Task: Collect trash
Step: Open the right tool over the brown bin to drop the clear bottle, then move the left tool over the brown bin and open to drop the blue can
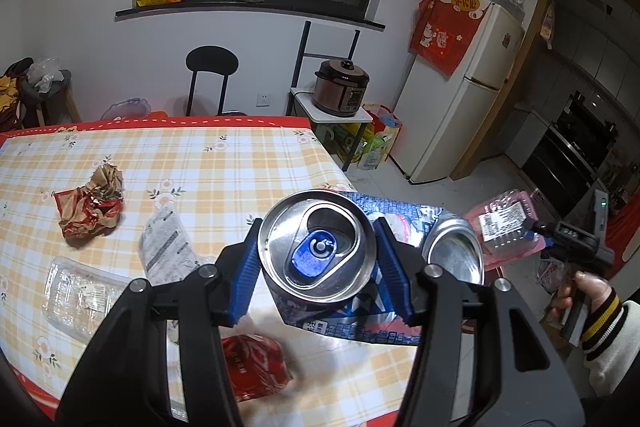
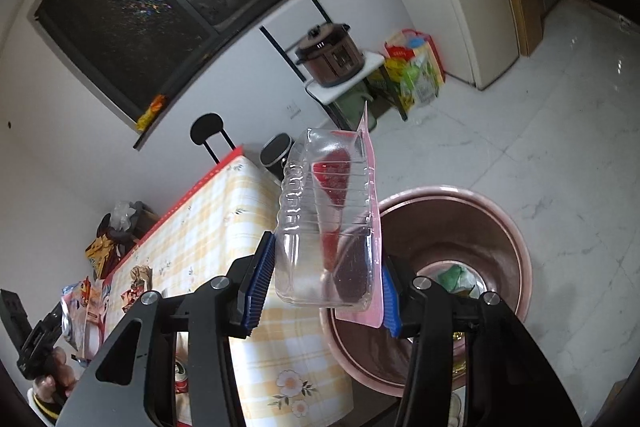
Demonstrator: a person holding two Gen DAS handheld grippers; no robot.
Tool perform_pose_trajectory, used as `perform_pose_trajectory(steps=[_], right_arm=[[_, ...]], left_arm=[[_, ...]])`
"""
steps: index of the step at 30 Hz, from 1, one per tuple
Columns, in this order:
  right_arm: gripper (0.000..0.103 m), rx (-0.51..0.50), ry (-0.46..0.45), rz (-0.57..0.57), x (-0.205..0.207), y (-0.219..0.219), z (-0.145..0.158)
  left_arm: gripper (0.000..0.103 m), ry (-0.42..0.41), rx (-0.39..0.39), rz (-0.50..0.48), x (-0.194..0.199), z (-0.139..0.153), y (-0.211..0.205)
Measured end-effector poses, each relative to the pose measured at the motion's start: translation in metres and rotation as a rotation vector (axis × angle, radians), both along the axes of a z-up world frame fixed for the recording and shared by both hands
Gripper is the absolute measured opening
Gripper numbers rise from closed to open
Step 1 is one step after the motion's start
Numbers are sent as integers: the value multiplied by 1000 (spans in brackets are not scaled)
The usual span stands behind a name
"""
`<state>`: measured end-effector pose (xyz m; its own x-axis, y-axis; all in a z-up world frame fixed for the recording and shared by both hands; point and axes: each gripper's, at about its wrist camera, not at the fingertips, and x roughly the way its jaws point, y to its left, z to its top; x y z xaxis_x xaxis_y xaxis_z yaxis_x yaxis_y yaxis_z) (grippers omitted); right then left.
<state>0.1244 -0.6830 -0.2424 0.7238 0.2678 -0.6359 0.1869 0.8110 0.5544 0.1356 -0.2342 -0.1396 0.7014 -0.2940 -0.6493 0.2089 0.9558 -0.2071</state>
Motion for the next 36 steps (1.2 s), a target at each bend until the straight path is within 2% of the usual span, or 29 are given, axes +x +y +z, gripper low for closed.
perform_pose_trajectory(steps=[1, 2, 3, 9, 17, 24, 31, 36], right_arm=[[51, 4, 10, 2, 2, -1, -4], [66, 5, 19, 4, 3, -3, -6], [78, -3, 29, -4, 5, -4, -8], [98, -56, -23, -53, -4, -8, 17], [98, -234, -149, -136, -38, -4, 81], [98, -338, -194, -163, -69, 1, 121], [98, -351, -231, -172, -99, -16, 142], [98, -381, -230, -188, -114, -35, 146]], left_arm=[[56, 1, 2, 0, 0, 0, -2], [56, 3, 4, -1, 0, 0, -4], [56, 3, 7, -3, 0, 1, -5], [56, -2, 14, -22, -3, 6, -9], [56, -39, 9, -121, -3, 21, -32], [56, -64, 0, -245, 1, 28, -80], [56, -70, 0, -348, 7, 24, -143], [56, -64, 8, -394, 13, 12, -194]])
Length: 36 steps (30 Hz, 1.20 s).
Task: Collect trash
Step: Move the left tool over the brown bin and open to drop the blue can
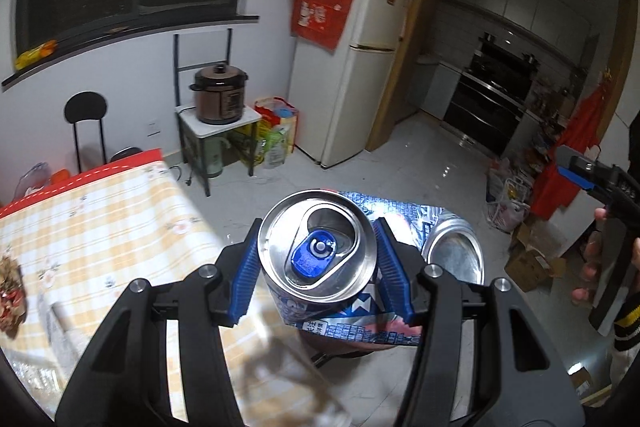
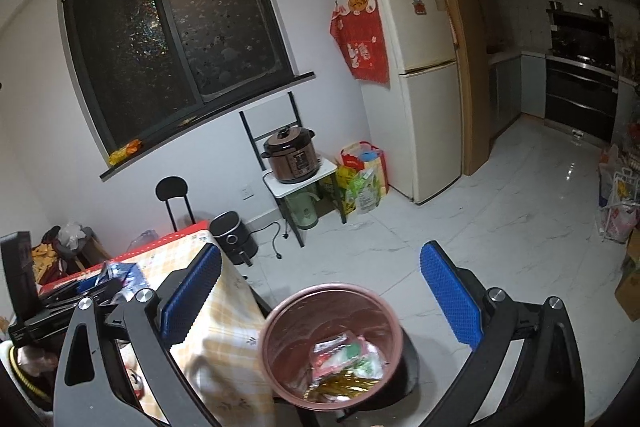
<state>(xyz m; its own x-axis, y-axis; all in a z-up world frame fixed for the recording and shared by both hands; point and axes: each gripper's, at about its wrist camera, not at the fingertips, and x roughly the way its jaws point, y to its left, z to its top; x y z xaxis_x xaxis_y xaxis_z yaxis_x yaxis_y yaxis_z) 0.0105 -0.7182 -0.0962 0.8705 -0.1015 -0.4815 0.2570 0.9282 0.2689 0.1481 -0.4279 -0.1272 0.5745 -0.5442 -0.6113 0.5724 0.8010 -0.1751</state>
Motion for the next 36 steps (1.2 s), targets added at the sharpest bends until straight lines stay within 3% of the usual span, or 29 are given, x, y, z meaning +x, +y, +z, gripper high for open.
perform_pose_trajectory(steps=[13, 19, 25, 30, 36], right_arm=[[98, -9, 36, -56, -27, -66, -17], [98, 19, 41, -81, -35, -87, -26], [98, 35, 28, -60, -30, -91, -31], [98, 48, 15, -4, -15, -78, -32], [98, 68, 9, 115, 17, -48, -32]], left_arm=[[56, 12, 61, -54, 25, -37, -118], [78, 0, 45, -72, 29, -30, -148], [95, -70, 25, -51, 15, 0, -137], [97, -92, -11, 38, 9, 21, -94], [97, -104, 19, 215, -2, 30, -19]])
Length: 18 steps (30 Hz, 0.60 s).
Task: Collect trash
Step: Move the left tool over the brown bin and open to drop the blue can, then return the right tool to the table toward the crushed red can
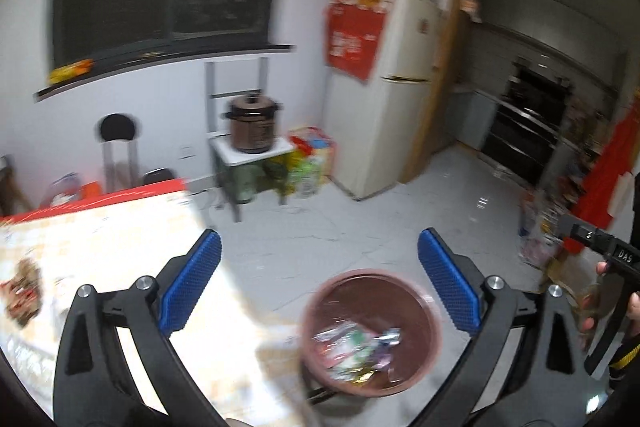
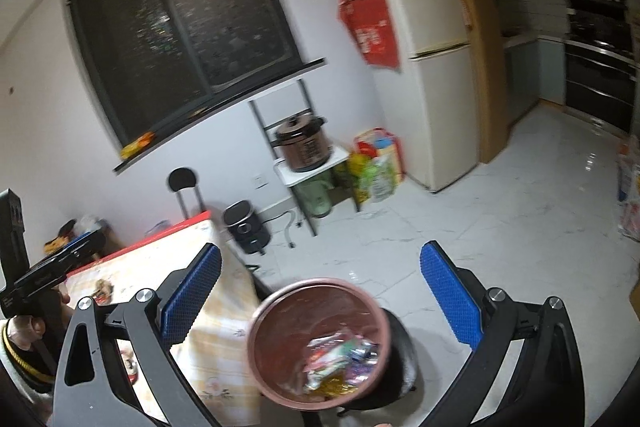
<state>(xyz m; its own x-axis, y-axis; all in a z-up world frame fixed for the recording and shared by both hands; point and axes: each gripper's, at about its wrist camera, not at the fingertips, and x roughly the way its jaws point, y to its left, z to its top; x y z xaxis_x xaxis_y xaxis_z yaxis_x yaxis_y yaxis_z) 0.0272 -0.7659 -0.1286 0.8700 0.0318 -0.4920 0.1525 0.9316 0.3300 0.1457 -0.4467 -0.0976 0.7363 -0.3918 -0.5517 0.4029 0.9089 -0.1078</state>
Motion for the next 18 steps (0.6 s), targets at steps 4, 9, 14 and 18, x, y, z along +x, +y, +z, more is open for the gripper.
perform_pose_trajectory(steps=[4, 9, 14, 18], right_arm=[[98, 9, -4, 93, 26, 30, 3], [98, 8, -21, 195, 49, 80, 13], [98, -12, -13, 290, 60, 144, 19], [98, -21, 3, 356, 60, 204, 22]], left_arm=[[97, 12, 14, 167, -10, 0, 63], [97, 20, -12, 372, -43, 3, 161], [97, 28, -38, 526, -83, 2, 243], [97, 55, -69, 619, -126, -6, 311]])
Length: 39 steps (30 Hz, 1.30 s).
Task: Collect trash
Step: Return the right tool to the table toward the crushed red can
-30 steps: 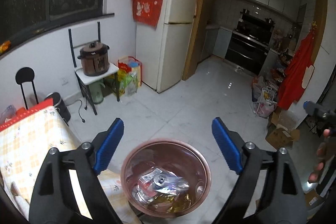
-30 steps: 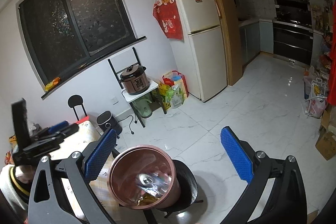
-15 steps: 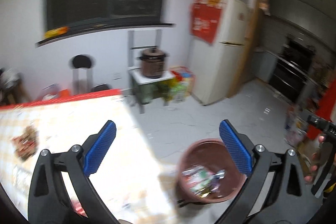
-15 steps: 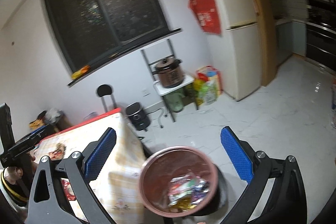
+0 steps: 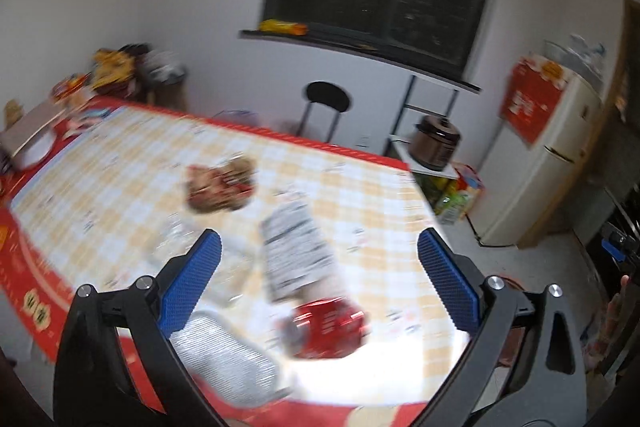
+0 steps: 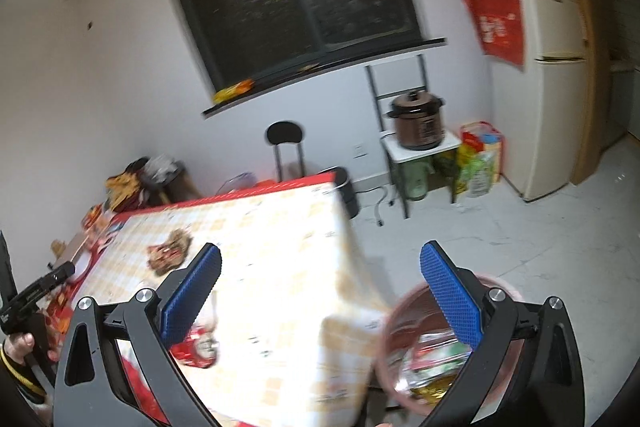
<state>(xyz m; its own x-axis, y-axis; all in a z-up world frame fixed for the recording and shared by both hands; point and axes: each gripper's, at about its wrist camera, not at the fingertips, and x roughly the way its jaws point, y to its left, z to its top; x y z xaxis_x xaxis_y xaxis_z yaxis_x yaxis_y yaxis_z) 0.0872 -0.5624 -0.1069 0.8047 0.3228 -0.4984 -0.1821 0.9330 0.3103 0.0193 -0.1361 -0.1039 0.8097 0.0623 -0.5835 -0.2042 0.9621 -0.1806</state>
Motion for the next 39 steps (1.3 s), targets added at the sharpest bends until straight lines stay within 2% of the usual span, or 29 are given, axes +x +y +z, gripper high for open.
perform_pose_trajectory(steps=[7, 12, 16, 23, 30, 35, 39], right_arm=[[98, -31, 40, 135, -24, 117, 3], [98, -34, 59, 172, -46, 177, -1], [98, -54, 74, 184, -62, 215, -3], [98, -73, 97, 214, -80, 250, -10], [98, -71, 101, 248, -77, 269, -14], [98, -64, 113, 239, -73, 270, -18], [98, -88, 134, 201, -65, 259, -32]], left_arm=[[97, 34, -31, 91, -69, -11, 95], [97, 39, -32, 126, -113, -16, 150], [97, 53, -47, 134, -134, -22, 178], [97, 57, -58, 166, -166, -25, 205], [97, 56, -63, 198, -183, -23, 211], [97, 63, -56, 185, -180, -23, 207], [97, 62, -72, 182, -171, -28, 204]])
